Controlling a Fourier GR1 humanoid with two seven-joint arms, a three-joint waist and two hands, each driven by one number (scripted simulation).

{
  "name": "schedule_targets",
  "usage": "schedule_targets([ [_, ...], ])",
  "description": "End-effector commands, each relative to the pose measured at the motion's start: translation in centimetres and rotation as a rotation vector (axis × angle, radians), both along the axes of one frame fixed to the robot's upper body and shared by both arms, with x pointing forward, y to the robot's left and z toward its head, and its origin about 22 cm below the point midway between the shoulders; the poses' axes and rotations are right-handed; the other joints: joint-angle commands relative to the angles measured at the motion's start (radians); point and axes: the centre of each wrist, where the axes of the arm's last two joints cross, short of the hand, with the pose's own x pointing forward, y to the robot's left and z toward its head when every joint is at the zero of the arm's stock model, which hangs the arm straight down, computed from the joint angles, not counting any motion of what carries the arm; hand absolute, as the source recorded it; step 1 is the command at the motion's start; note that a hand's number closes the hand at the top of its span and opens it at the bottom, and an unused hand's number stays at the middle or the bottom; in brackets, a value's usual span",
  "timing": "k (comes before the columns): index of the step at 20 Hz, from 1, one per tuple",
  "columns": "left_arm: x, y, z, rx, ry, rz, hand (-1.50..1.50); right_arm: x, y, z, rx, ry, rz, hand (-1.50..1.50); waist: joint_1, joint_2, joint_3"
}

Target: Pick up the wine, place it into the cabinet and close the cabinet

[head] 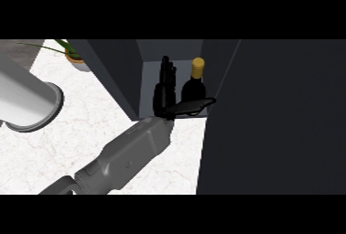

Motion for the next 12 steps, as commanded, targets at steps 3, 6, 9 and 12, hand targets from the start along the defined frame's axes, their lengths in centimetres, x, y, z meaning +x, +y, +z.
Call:
schedule_targets([
  [3,-2.0,-1.0,-0.6,0.002,-0.039,-0.019,-1.50,-1.9,-1.7,0.3,-0.003,0.012,-0.031,-1.50,0.020,-0.007,0.000],
  [6,-2.5,-0.9,-1.0,0.013,-0.044,-0.009,-1.50,-0.5,0.3,1.1,-0.010,0.011,-0.037,-1.50,0.031,-0.007,0.000],
  [9,-4.2,-1.1,-1.7,0.010,-0.063,-0.016,-1.50,-2.0,-0.6,0.1,0.005,0.022,-0.046,-1.50,0.036,-0.010,0.000],
  [12,-4.7,0.2,-2.3,0.011,-0.061,-0.052,-1.50,-1.5,-1.3,0.0,-0.012,0.014,-0.066,-1.50,0.052,-0.012,0.001],
])
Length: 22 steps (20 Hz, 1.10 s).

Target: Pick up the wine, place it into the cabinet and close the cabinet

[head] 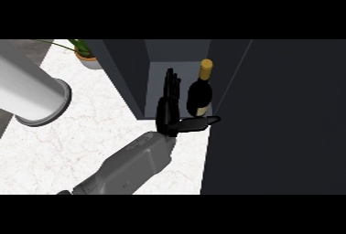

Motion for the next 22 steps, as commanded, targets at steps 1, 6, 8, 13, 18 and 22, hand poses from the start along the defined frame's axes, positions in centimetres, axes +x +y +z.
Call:
schedule_targets([
  [1,-1.1,-0.4,0.2,0.006,-0.035,-0.015,-1.50,0.6,1.4,1.0,-0.016,0.003,-0.007,-1.50,0.013,-0.002,0.000],
  [6,-2.6,3.6,-0.1,0.006,-0.029,-0.097,-1.50,0.5,-0.1,0.2,-0.028,0.013,-0.019,-1.50,0.016,-0.002,0.000],
  [8,-4.5,3.8,0.2,0.009,-0.061,-0.110,-1.50,-0.5,-0.2,0.9,-0.005,-0.008,-0.016,-1.50,0.018,-0.005,0.000],
  [13,-5.6,5.8,2.2,0.005,-0.093,-0.172,-1.50,-0.2,-0.5,0.9,-0.037,-0.042,-0.065,-1.50,0.018,-0.003,0.000],
  [18,-8.9,8.4,3.0,0.002,-0.115,-0.218,-1.50,-0.7,-0.3,0.2,-0.016,-0.001,-0.004,-1.50,0.021,-0.004,0.000],
  [22,-8.4,10.6,4.1,0.021,-0.122,-0.285,-1.50,-1.4,-1.1,-0.3,-0.122,-0.003,0.124,1.50,0.013,-0.003,0.001],
])
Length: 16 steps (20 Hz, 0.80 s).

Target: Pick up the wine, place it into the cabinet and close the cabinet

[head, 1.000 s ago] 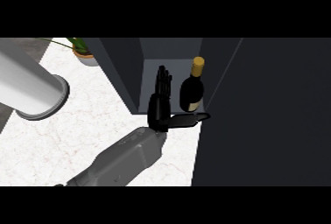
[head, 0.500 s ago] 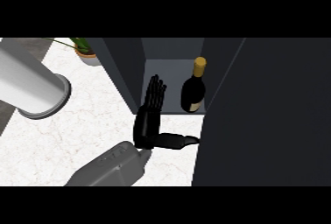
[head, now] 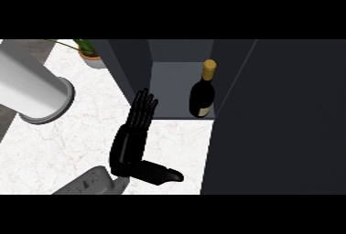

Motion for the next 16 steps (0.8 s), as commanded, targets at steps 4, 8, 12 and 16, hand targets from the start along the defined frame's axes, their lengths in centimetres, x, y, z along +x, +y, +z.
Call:
schedule_targets([
  [4,-3.6,4.8,1.6,-0.001,-0.028,-0.079,1.50,-1.5,-0.2,0.5,-0.113,-0.032,0.179,1.50,0.001,-0.001,0.000],
  [8,-4.6,8.2,3.0,-0.017,-0.020,-0.077,1.50,-2.0,0.6,0.7,-0.125,-0.015,0.238,1.50,0.002,-0.001,-0.001],
  [12,-6.4,8.6,2.9,-0.013,-0.011,-0.050,1.50,-3.9,1.6,1.0,-0.079,0.032,0.349,1.50,-0.001,-0.002,-0.001],
  [16,-7.4,13.2,4.2,0.003,0.009,-0.045,1.50,-4.6,3.9,1.0,-0.067,0.028,0.399,1.50,0.008,-0.005,-0.002],
])
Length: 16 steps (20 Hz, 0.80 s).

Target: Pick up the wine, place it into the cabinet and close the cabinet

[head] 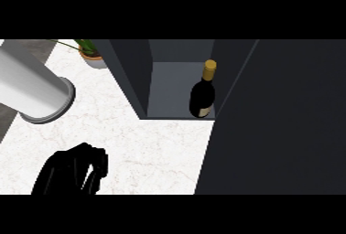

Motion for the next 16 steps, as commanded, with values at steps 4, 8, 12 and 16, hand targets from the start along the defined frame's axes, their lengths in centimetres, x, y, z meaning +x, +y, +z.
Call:
schedule_targets([
  [4,-3.5,4.4,0.6,-0.021,-0.006,0.044,-1.50,-3.7,3.3,2.0,0.045,-0.004,0.183,1.50,0.012,-0.004,-0.002],
  [8,-3.2,7.5,1.9,-0.040,-0.016,0.096,-1.50,-4.5,6.1,2.3,0.029,0.019,0.239,1.50,0.011,-0.005,-0.002],
  [12,-3.9,8.7,0.4,-0.056,-0.007,0.138,-1.50,-4.9,9.6,1.9,-0.057,0.056,0.292,1.50,0.018,-0.009,-0.005],
  [16,-4.6,11.6,1.2,-0.029,0.019,0.164,-1.50,-4.3,12.4,1.2,-0.062,0.044,0.264,1.50,0.039,-0.008,-0.004],
])
